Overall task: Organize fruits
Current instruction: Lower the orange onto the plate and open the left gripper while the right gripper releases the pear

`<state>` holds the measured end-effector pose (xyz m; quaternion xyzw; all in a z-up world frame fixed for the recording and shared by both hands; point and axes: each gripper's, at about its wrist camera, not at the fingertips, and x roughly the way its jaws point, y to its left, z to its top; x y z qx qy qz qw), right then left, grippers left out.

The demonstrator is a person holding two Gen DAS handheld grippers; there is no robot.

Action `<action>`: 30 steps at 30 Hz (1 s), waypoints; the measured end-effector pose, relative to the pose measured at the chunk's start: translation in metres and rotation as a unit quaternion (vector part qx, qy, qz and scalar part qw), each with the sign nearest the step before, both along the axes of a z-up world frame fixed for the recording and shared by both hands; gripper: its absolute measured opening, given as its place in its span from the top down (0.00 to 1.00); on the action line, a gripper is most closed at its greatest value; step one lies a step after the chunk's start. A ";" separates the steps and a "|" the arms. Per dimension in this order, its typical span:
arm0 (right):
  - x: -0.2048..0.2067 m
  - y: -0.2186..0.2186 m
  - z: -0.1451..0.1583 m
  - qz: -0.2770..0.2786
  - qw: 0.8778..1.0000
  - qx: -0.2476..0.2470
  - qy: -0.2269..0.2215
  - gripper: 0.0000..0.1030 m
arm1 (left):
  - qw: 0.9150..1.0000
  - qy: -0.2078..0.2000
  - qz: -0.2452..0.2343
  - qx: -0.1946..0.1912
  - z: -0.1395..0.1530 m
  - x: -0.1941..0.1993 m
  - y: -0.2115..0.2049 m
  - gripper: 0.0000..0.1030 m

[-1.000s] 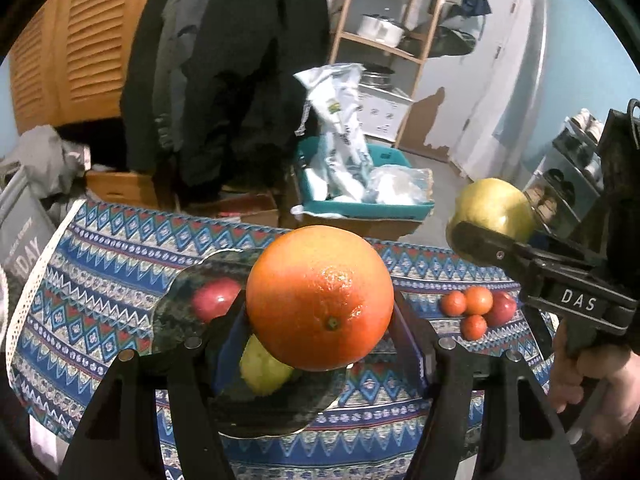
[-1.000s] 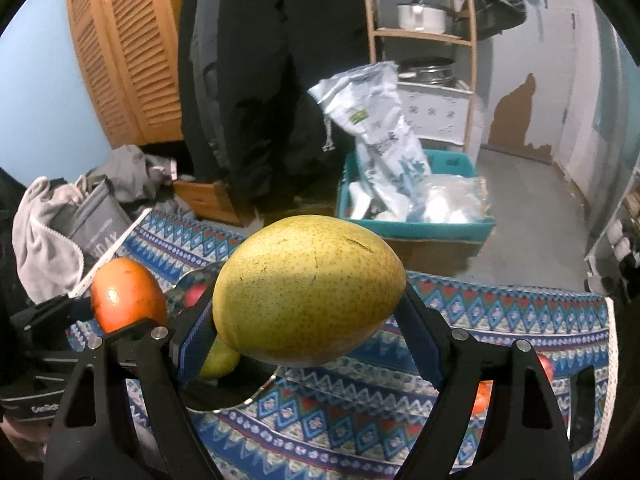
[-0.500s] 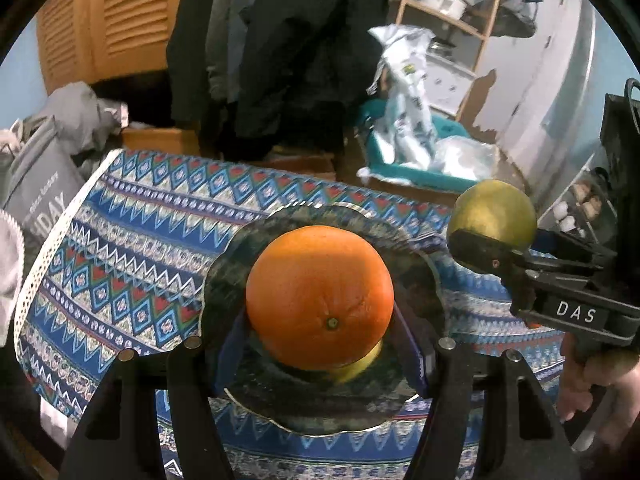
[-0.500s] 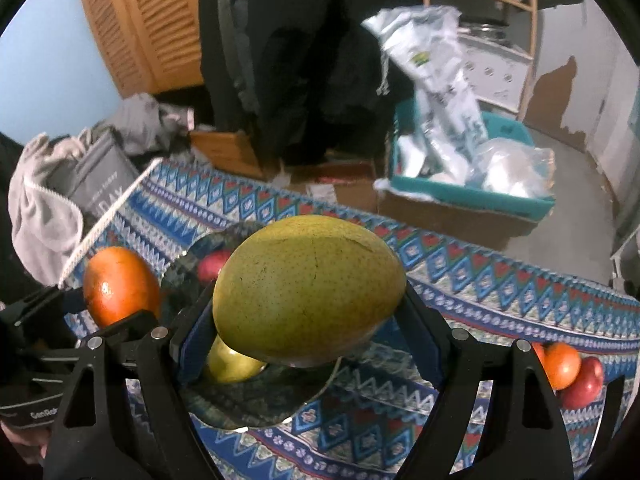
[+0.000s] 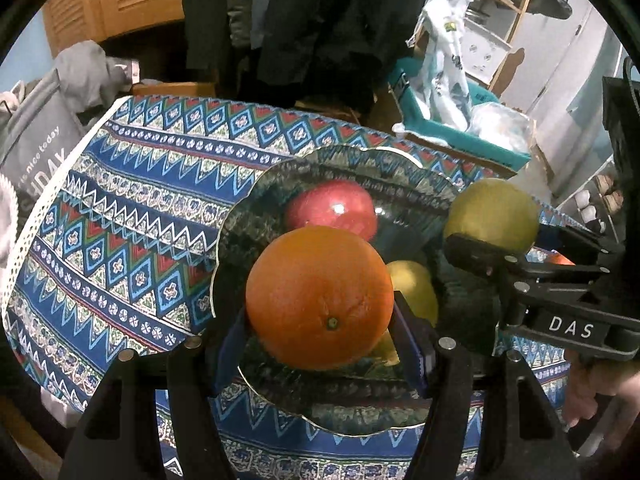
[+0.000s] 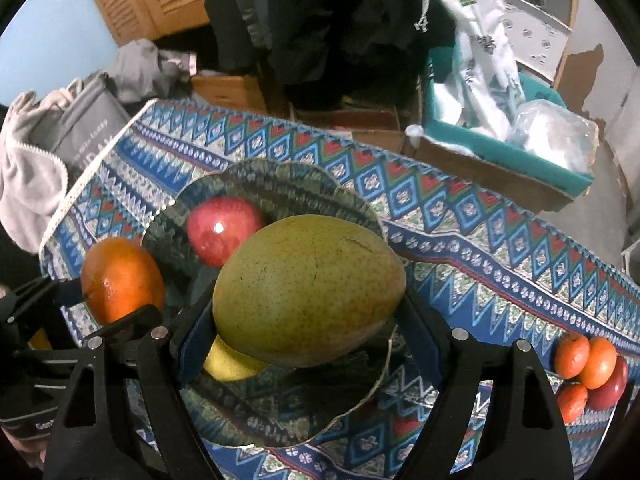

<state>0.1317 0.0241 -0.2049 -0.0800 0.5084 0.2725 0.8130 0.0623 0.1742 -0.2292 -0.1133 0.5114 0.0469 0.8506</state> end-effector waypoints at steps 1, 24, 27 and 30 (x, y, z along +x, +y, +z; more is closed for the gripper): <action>0.000 0.001 -0.002 0.001 1.000 -0.002 0.003 0.20 | 1.000 0.003 0.001 -0.001 -0.002 0.000 0.000 0.34; 0.008 0.003 -0.025 -0.012 0.998 -0.014 0.053 0.19 | 0.998 0.057 0.004 0.009 -0.025 0.002 -0.006 0.27; 0.007 0.002 -0.023 -0.016 0.999 -0.015 0.047 0.18 | 0.999 0.031 0.000 0.026 -0.011 -0.001 -0.009 0.15; 0.007 -0.002 -0.020 -0.022 0.999 -0.013 0.041 0.18 | 0.999 0.028 -0.007 0.030 -0.006 0.000 -0.011 0.15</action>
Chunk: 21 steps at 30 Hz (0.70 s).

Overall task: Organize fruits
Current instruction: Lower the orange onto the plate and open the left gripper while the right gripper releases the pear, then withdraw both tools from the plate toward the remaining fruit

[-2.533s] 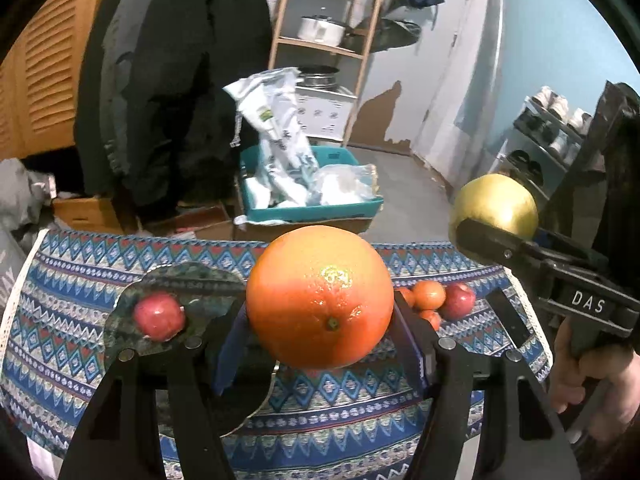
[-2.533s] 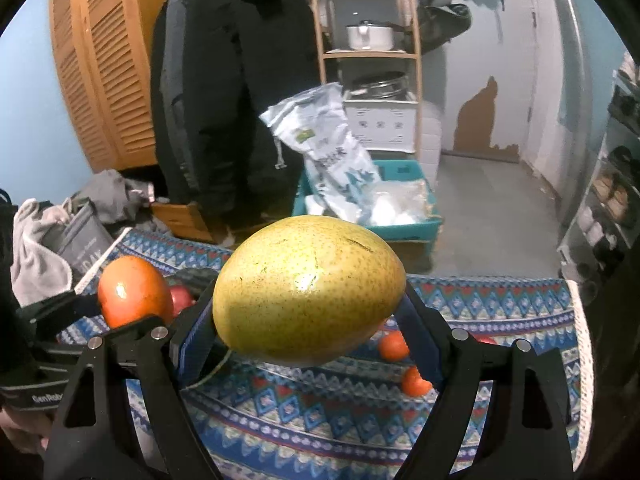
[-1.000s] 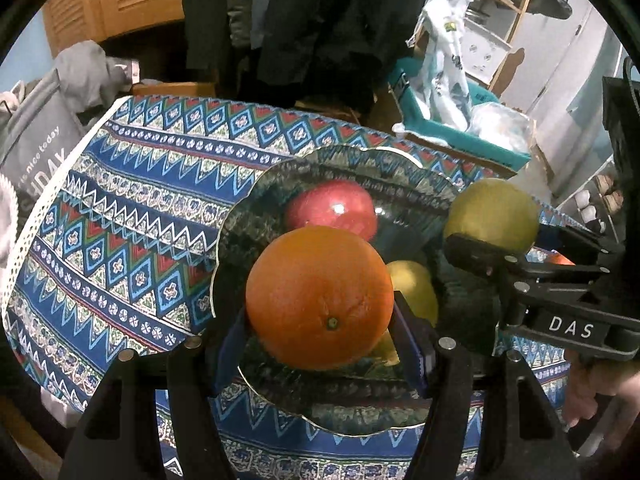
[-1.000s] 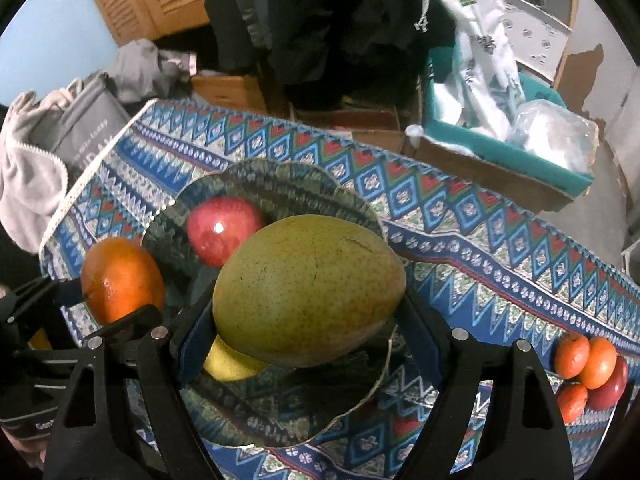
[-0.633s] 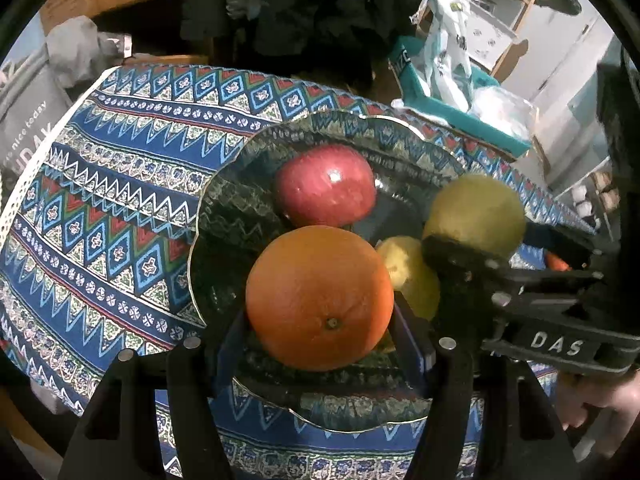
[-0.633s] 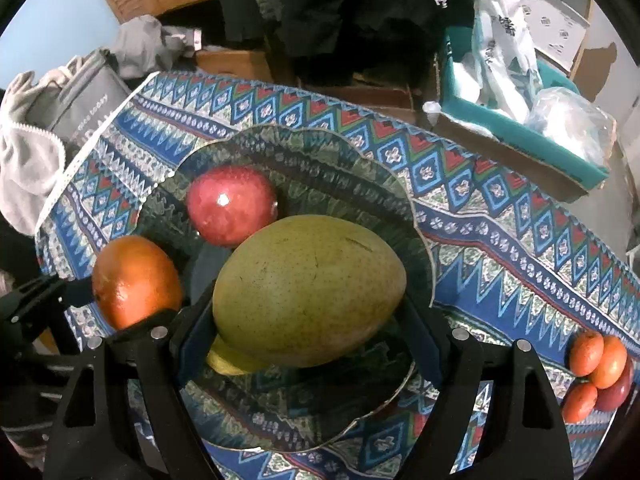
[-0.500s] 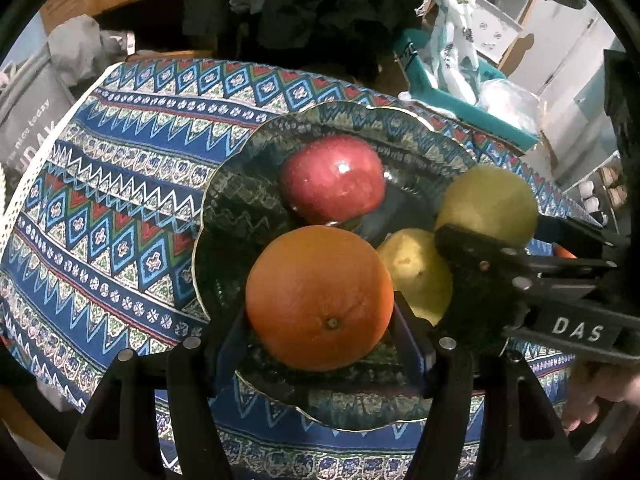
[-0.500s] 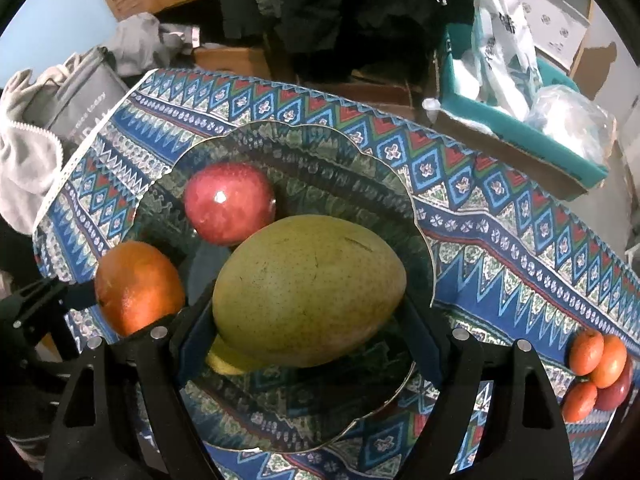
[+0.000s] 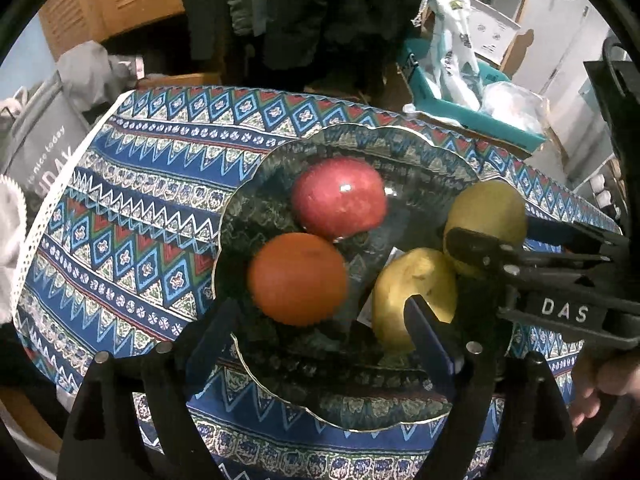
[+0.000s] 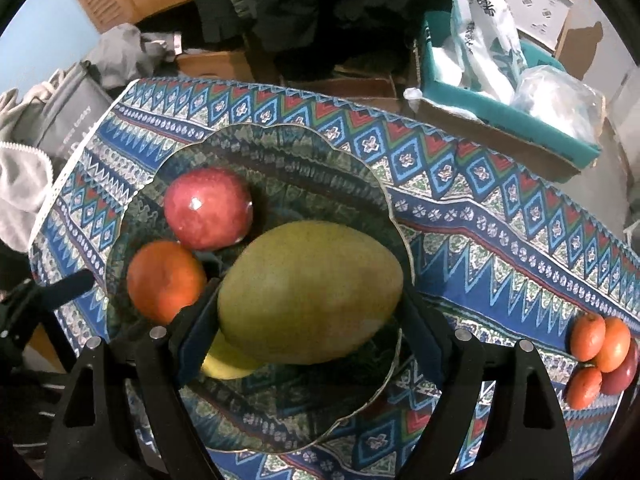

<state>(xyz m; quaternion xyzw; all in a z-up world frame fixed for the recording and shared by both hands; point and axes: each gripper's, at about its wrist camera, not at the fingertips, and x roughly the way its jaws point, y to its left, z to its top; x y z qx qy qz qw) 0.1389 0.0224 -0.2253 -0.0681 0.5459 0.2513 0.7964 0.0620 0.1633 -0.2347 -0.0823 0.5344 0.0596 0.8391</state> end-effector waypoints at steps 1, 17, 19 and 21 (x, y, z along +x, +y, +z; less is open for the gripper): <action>0.000 -0.002 0.001 -0.003 1.000 0.002 -0.003 0.18 | 1.000 0.000 -0.002 0.002 0.000 0.000 -0.001 0.15; -0.016 -0.022 0.078 -0.016 0.994 0.023 -0.103 0.18 | 0.999 -0.043 -0.022 0.004 0.035 -0.007 -0.017 0.15; -0.019 -0.027 0.085 -0.018 0.993 0.013 -0.120 0.18 | 0.998 -0.052 -0.028 0.005 0.042 -0.008 -0.022 0.15; -0.023 -0.033 0.093 -0.021 0.991 0.008 -0.132 0.18 | 0.998 -0.058 -0.034 0.006 0.048 -0.010 -0.027 0.15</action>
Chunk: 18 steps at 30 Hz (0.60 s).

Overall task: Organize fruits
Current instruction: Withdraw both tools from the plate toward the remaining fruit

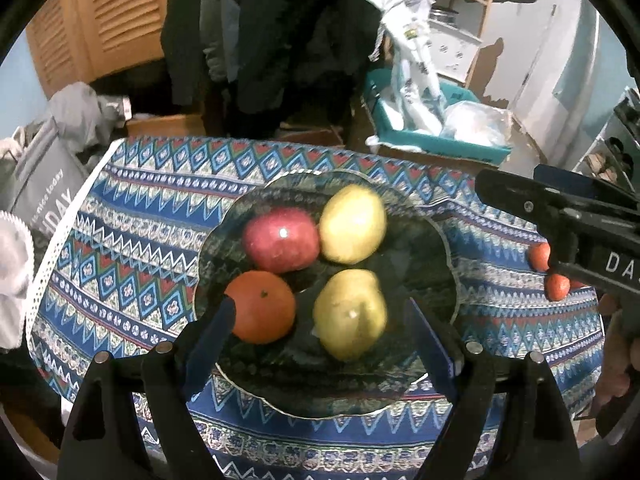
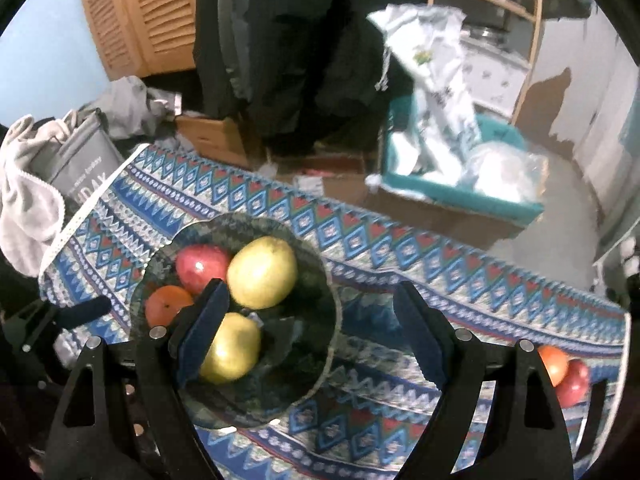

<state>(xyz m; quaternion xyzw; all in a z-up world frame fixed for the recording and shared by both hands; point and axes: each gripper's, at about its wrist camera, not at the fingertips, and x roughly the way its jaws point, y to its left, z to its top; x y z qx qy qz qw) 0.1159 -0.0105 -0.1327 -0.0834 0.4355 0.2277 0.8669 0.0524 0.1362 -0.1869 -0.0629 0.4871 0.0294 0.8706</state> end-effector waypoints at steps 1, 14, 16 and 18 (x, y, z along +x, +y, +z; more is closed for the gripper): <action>-0.001 -0.004 0.004 -0.003 1.000 -0.002 -0.006 0.18 | 1.000 -0.005 -0.004 0.000 0.005 -0.001 -0.003 0.15; -0.024 -0.070 0.044 -0.056 0.997 0.000 -0.054 0.18 | 0.998 -0.049 -0.040 0.017 0.045 -0.008 -0.041 0.15; -0.027 -0.084 0.047 -0.066 0.996 0.003 -0.055 0.18 | 0.998 -0.052 -0.044 0.016 0.049 -0.007 -0.047 0.15; -0.030 -0.095 0.050 -0.075 0.996 0.002 -0.057 0.18 | 0.997 -0.056 -0.050 0.016 0.053 -0.007 -0.054 0.15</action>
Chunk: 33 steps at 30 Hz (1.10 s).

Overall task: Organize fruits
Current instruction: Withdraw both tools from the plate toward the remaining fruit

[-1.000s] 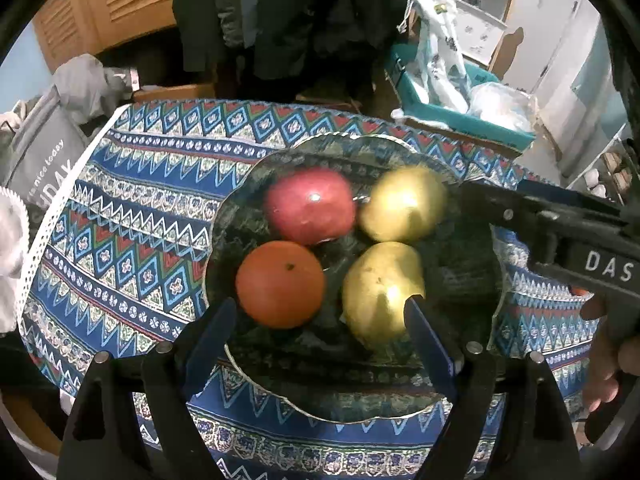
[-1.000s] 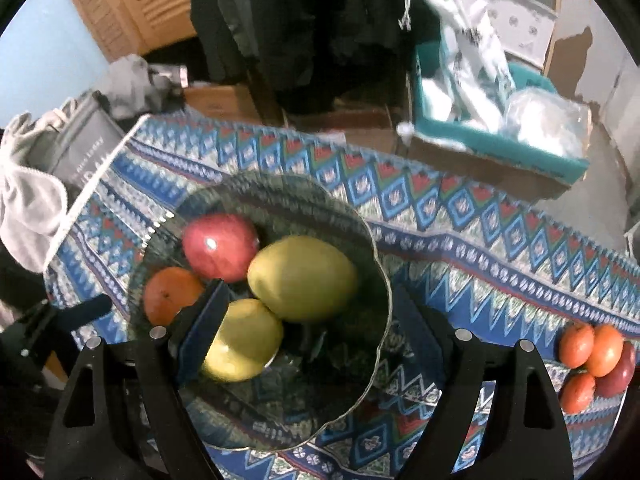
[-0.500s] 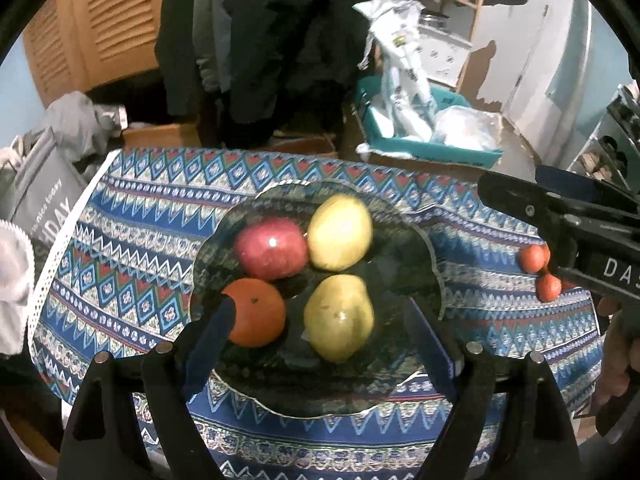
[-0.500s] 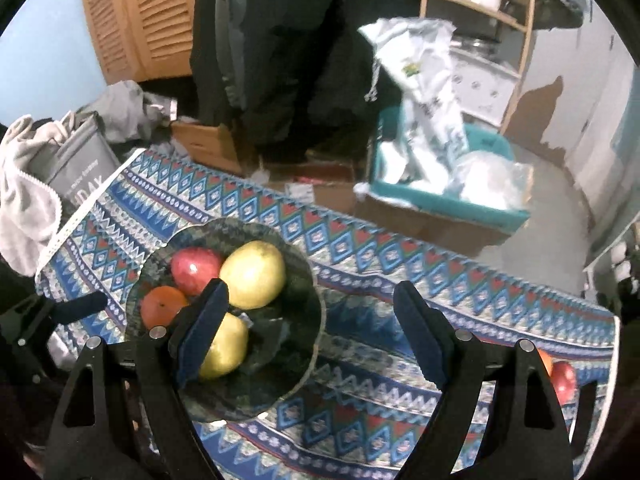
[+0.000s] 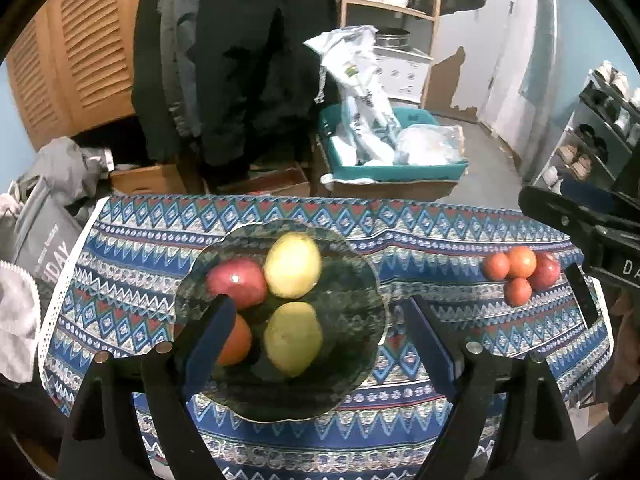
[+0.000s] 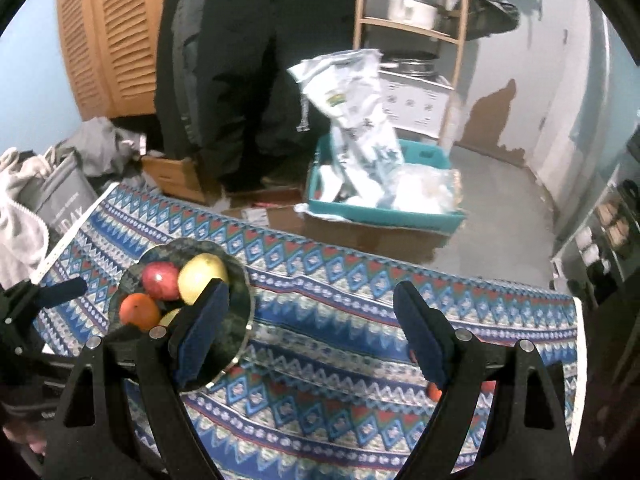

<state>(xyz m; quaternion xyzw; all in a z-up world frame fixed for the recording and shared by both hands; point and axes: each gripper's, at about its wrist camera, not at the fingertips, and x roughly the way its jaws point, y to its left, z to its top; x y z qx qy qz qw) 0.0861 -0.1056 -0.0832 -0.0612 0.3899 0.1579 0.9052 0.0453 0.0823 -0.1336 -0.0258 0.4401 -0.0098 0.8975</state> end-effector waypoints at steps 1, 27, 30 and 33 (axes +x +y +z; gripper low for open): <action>-0.001 -0.004 0.001 -0.002 1.000 -0.001 -0.001 0.18 | 1.000 -0.002 -0.003 0.001 0.002 0.000 -0.003 0.15; -0.026 -0.133 -0.001 -0.087 0.996 -0.031 -0.014 0.18 | 0.996 0.001 -0.086 0.018 0.011 0.009 -0.101 0.15; -0.025 -0.149 -0.003 -0.099 0.995 -0.031 -0.012 0.18 | 0.995 0.004 -0.093 0.019 0.009 0.012 -0.110 0.15; -0.024 -0.163 -0.006 -0.112 0.993 -0.037 -0.010 0.18 | 0.995 0.008 -0.100 0.017 0.007 0.014 -0.118 0.15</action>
